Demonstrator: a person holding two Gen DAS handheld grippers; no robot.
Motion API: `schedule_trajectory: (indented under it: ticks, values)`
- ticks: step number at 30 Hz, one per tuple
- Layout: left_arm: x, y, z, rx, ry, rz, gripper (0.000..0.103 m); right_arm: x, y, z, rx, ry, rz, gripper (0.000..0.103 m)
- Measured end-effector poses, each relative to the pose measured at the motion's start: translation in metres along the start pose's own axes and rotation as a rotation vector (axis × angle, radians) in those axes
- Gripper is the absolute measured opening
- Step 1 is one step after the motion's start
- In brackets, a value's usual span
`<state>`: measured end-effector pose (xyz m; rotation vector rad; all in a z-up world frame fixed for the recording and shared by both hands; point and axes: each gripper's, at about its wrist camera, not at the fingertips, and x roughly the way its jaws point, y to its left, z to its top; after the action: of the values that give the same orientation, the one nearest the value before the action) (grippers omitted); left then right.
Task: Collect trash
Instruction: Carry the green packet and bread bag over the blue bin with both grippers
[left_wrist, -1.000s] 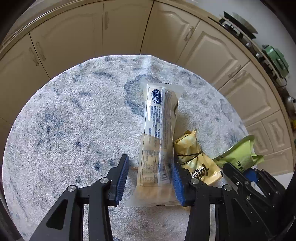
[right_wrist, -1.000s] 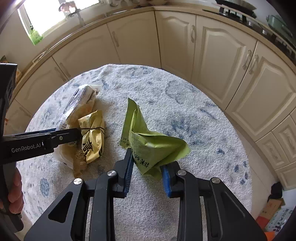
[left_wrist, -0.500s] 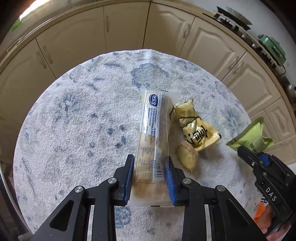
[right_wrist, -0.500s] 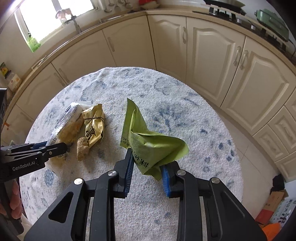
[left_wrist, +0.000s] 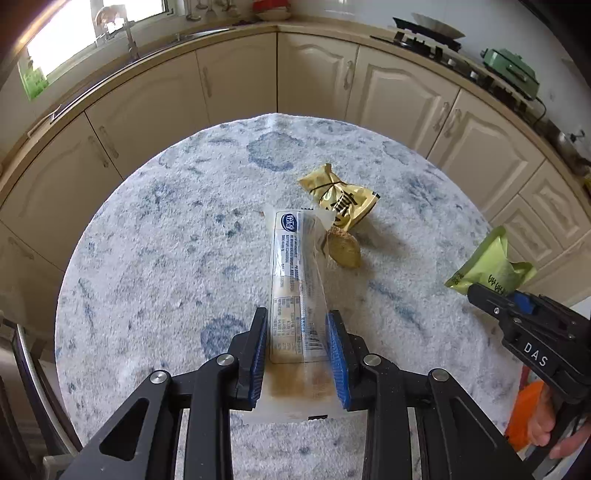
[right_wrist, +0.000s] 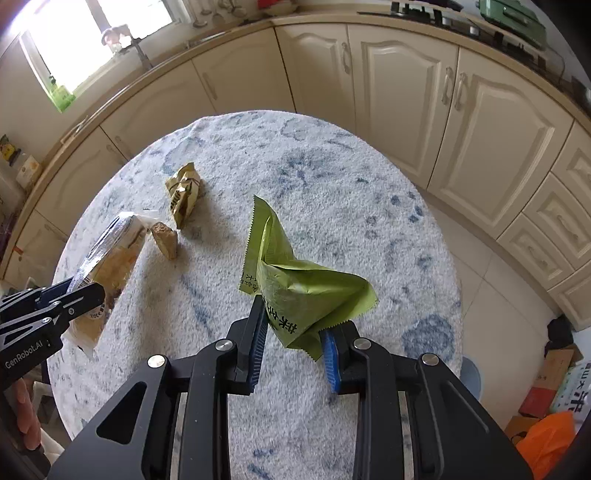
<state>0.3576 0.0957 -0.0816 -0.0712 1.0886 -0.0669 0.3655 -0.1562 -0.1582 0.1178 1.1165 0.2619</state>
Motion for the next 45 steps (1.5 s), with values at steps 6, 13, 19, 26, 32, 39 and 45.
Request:
schedule_trajectory:
  ticks: [6, 13, 19, 26, 32, 39, 45]
  values:
    - [-0.028, -0.009, -0.031, 0.013, -0.027, -0.001, 0.027, -0.023, -0.007, -0.028, 0.003, -0.007, -0.016, 0.027]
    - [-0.058, -0.027, -0.060, 0.049, -0.049, -0.056, 0.024, -0.052, -0.020, -0.062, 0.034, -0.032, -0.037, 0.027]
    - [-0.075, -0.046, -0.078, 0.087, -0.058, -0.104, 0.024, -0.073, -0.031, -0.084, 0.052, -0.056, -0.058, 0.027]
    - [-0.092, -0.062, -0.086, 0.111, -0.075, -0.136, 0.018, -0.090, -0.046, -0.100, 0.082, -0.078, -0.065, 0.027]
    - [-0.092, -0.085, -0.088, 0.162, -0.078, -0.131, 0.016, -0.099, -0.062, -0.108, 0.114, -0.094, -0.074, 0.027]
    - [-0.041, -0.088, -0.097, 0.156, 0.037, -0.074, 0.032, -0.094, -0.071, -0.113, 0.130, -0.076, -0.074, 0.027]
    - [-0.016, -0.080, -0.102, 0.095, 0.066, -0.134, 0.074, -0.085, -0.068, -0.115, 0.121, -0.052, -0.069, 0.027]
